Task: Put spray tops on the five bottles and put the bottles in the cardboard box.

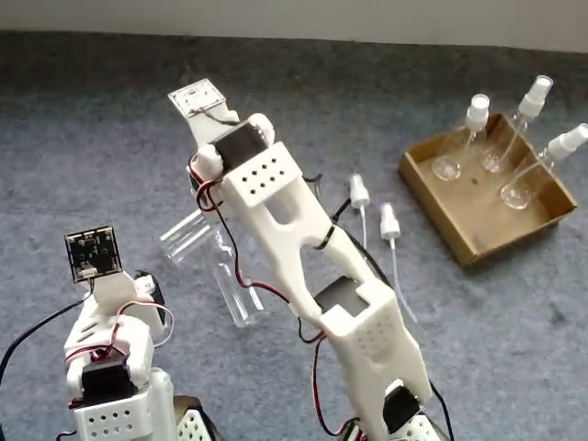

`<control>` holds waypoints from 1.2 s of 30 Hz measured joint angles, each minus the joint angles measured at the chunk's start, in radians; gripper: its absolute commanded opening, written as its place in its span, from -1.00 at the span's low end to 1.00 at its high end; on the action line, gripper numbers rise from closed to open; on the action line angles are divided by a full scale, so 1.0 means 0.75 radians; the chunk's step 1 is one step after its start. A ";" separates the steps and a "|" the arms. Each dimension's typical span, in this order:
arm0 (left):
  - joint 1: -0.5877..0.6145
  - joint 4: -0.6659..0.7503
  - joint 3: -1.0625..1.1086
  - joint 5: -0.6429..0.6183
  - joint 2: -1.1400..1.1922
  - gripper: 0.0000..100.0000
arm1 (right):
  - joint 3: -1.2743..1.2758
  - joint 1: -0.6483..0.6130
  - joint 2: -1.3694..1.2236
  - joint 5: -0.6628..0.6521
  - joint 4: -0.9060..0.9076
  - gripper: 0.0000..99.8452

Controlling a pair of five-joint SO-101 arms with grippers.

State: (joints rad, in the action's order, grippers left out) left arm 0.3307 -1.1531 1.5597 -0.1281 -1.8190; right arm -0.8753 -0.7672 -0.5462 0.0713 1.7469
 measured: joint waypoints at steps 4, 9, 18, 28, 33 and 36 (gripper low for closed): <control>0.000 0.000 0.000 0.000 0.000 -0.99 | 0.268 -0.061 0.262 -0.002 0.000 -0.63; 0.000 0.000 0.000 0.000 0.000 -0.99 | 0.532 -0.125 0.536 -0.002 0.000 -0.59; 0.000 0.000 0.000 0.000 0.000 -0.99 | 0.788 -0.164 0.591 0.063 -0.096 -0.41; 0.090 0.000 0.000 0.000 0.000 -0.99 | 0.959 -0.164 0.372 0.123 -0.493 -0.41; 0.145 0.000 0.000 0.000 0.000 -0.99 | 0.959 -0.164 0.264 0.123 -0.522 -0.41; 0.190 0.002 0.000 0.000 0.000 -0.99 | 0.957 -0.164 0.215 0.123 -0.528 -0.41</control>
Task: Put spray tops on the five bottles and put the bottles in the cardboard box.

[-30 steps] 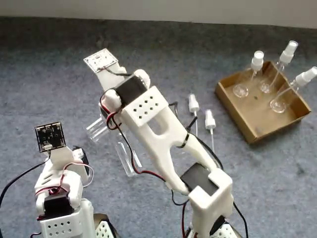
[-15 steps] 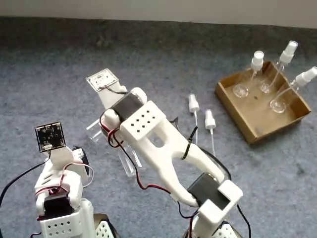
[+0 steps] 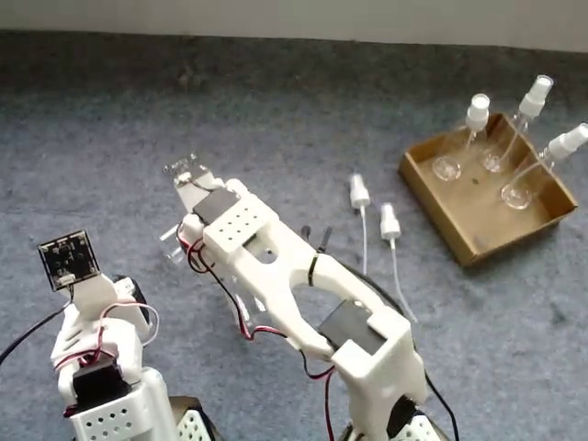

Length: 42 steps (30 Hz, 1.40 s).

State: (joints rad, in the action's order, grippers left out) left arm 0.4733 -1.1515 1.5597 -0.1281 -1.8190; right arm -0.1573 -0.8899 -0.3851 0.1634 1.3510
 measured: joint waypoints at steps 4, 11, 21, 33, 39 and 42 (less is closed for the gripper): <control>0.041 0.002 0.000 -0.002 0.000 -0.99 | 0.000 -0.002 -0.063 0.000 -0.072 -0.41; 0.049 0.023 0.000 0.000 0.000 -0.99 | 0.000 -0.002 -0.092 0.000 -0.115 -0.43; 0.049 0.027 0.000 0.000 0.000 -0.99 | -0.002 0.008 -0.190 0.000 -0.113 -0.83; 0.049 0.027 0.000 0.000 0.000 -0.99 | 0.000 0.164 0.078 0.000 0.080 -0.83; 0.049 0.027 0.000 0.000 0.000 -0.99 | 0.000 0.274 0.268 0.000 0.190 -0.83; 0.049 0.027 0.000 0.000 0.000 -0.99 | 0.000 0.338 0.360 -0.092 0.243 -0.83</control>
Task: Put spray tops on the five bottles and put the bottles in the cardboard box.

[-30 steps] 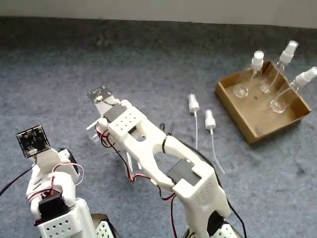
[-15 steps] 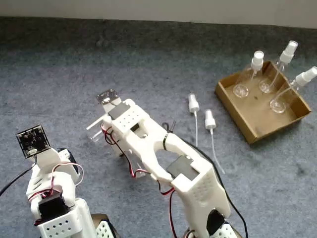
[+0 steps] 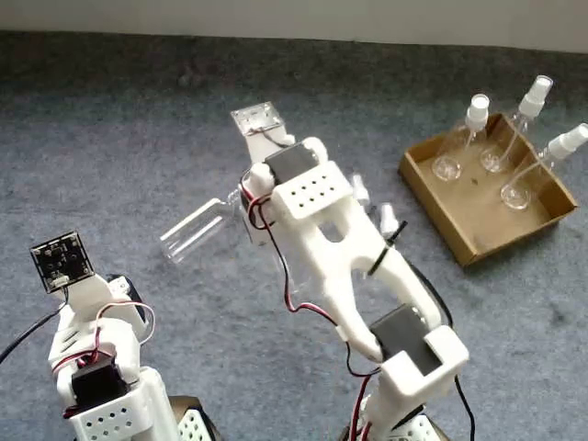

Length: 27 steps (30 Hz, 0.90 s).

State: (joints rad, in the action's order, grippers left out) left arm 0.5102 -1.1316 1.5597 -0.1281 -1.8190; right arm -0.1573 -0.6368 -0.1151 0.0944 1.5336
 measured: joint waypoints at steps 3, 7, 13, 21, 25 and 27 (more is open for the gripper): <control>0.000 0.000 0.000 0.000 0.000 -0.99 | 0.000 0.049 0.102 -0.119 0.059 -0.83; 0.000 0.000 0.000 0.000 0.000 -0.99 | 0.000 0.121 0.248 -0.168 0.137 -0.83; 0.000 0.000 0.000 0.000 0.000 -0.99 | 0.006 0.237 0.489 -0.260 0.219 -0.83; -0.006 0.000 0.000 0.000 0.000 -0.99 | 0.354 0.350 0.722 -0.495 0.127 -0.83; -0.051 0.000 0.000 0.000 0.000 -0.99 | 0.665 0.348 0.753 -0.546 -0.108 -0.83; -0.051 0.000 0.000 0.000 0.000 -0.99 | 0.818 0.348 0.753 -0.552 -0.250 -0.83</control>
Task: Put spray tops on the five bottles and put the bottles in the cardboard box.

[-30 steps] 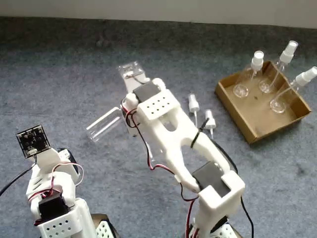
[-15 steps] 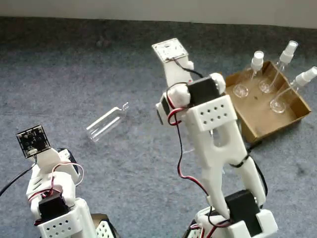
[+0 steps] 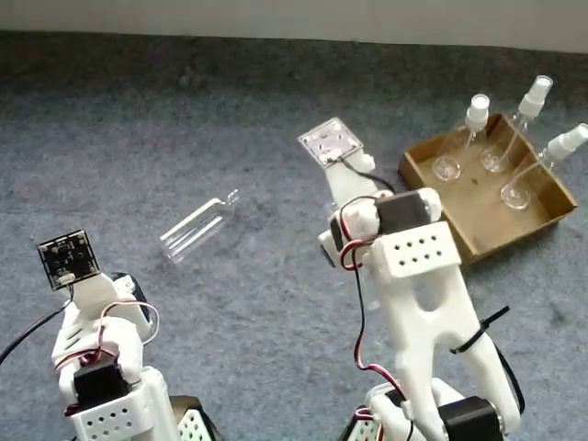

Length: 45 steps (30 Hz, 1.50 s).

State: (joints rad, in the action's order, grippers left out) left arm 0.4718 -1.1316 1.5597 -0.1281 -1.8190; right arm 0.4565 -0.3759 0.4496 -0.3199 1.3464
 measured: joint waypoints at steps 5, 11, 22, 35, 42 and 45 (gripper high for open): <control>0.000 0.000 0.000 0.000 0.000 -0.99 | 0.301 -0.002 0.000 0.000 -0.303 -0.83; 0.000 0.000 0.000 0.000 0.000 -0.99 | 0.550 -0.143 0.000 0.000 -0.507 -0.83; 0.000 0.000 0.000 0.000 0.000 -0.99 | 0.659 -0.207 0.002 -0.182 -0.604 -0.65; 0.000 0.000 0.000 0.000 0.000 -0.99 | 0.775 -0.241 0.002 -0.315 -0.604 -0.50; -0.010 0.000 0.000 0.000 0.000 -0.99 | 0.788 -0.241 0.002 -0.340 -0.604 -0.43; -0.010 0.000 0.000 0.000 0.000 -0.99 | 0.788 -0.243 0.002 -0.340 -0.604 -0.43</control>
State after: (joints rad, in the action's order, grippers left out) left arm 0.4641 -1.1316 1.5597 -0.1281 -1.8190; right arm 1.0472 -0.5585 0.4511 -0.5746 0.8938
